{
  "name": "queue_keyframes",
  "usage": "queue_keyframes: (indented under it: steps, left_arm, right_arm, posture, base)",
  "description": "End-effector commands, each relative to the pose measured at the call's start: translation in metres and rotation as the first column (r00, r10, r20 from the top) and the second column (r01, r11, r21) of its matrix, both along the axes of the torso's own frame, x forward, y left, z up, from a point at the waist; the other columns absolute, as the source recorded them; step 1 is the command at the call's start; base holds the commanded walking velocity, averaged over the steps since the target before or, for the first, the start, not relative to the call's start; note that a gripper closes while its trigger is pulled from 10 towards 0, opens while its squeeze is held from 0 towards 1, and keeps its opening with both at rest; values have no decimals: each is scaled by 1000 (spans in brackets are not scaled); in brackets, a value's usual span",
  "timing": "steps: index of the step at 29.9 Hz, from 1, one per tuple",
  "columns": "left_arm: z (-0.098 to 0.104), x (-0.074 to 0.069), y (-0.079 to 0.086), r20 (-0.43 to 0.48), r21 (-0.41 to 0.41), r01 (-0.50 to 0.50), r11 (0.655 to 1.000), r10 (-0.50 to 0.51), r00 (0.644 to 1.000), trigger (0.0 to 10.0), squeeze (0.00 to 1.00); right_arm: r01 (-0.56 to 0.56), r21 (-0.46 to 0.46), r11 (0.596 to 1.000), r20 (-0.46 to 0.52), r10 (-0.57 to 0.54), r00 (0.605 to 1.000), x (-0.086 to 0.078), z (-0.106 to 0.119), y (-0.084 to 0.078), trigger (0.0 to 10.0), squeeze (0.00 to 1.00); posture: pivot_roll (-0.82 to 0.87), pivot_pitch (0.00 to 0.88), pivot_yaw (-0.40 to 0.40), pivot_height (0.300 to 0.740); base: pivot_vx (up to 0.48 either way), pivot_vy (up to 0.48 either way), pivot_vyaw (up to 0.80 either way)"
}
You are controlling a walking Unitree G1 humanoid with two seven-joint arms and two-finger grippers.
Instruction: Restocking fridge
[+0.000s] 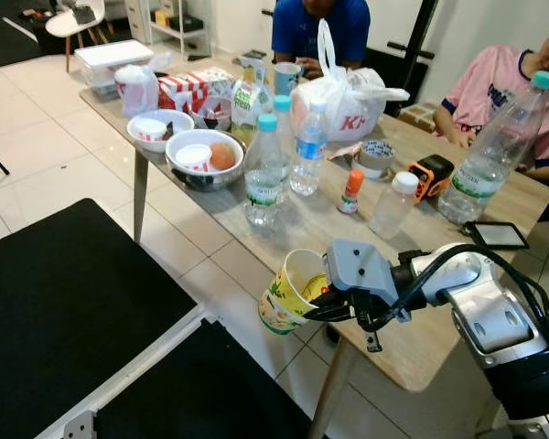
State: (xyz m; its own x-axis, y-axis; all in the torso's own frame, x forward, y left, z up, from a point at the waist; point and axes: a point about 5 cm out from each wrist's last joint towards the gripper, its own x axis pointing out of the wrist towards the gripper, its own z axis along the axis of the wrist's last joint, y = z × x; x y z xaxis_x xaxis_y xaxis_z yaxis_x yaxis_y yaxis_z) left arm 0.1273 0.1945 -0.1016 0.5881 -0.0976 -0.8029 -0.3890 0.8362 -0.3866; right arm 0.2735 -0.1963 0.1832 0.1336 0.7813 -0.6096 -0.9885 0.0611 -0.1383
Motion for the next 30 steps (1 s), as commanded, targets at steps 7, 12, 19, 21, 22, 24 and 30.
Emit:
queue_keyframes:
  steps: [7, 12, 19, 21, 22, 24, 30]
  left_arm:
    - [-4, -10, -7, -43, -16, 19, 1000, -19, 999, 10000, 0]
    - [-4, -10, -7, -43, -16, 19, 1000, -20, 999, 10000, 0]
    - [-5, -11, -8, -43, -21, 20, 1000, -21, 999, 10000, 0]
    - [-5, -11, -8, -43, -21, 20, 1000, -21, 999, 10000, 0]
    - [-5, -11, -8, -43, -21, 20, 1000, -21, 999, 10000, 0]
    - [-5, -11, -8, -42, -22, 21, 1000, -22, 999, 10000, 0]
    - [-5, -11, -9, -41, -24, 24, 999, -25, 999, 10000, 0]
  right_arm:
    - [10, -19, 1000, -23, -10, 1000, -3, -9, 6, 10000, 0]
    - [20, -41, 999, -35, -21, 999, -3, -15, 6, 10000, 0]
    - [102, -163, 981, -73, -115, 991, -1, -42, -8, 10000, 0]
    - [113, -197, 974, -81, -131, 988, -2, -47, -12, 10000, 0]
    - [113, -197, 974, -81, -131, 988, -2, -47, -12, 10000, 0]
    - [175, -314, 933, -132, -225, 965, -5, -70, -31, 10000, 0]
    - [264, -368, 892, -200, -353, 914, -13, -110, -47, 10000, 0]
  posture:
    - [-39, 16, -23, 740]
    - [-39, 16, -23, 740]
    - [-39, 18, -23, 740]
    - [-40, 17, -23, 740]
    - [-40, 17, -23, 740]
    - [-40, 17, -23, 740]
    - [-39, 10, -31, 740]
  base:
    - [-306, 0, 0]
    - [-305, 0, 0]
    - [-308, 0, 0]
    - [-307, 0, 0]
    - [-307, 0, 0]
    - [-309, 0, 0]
    - [-306, 0, 0]
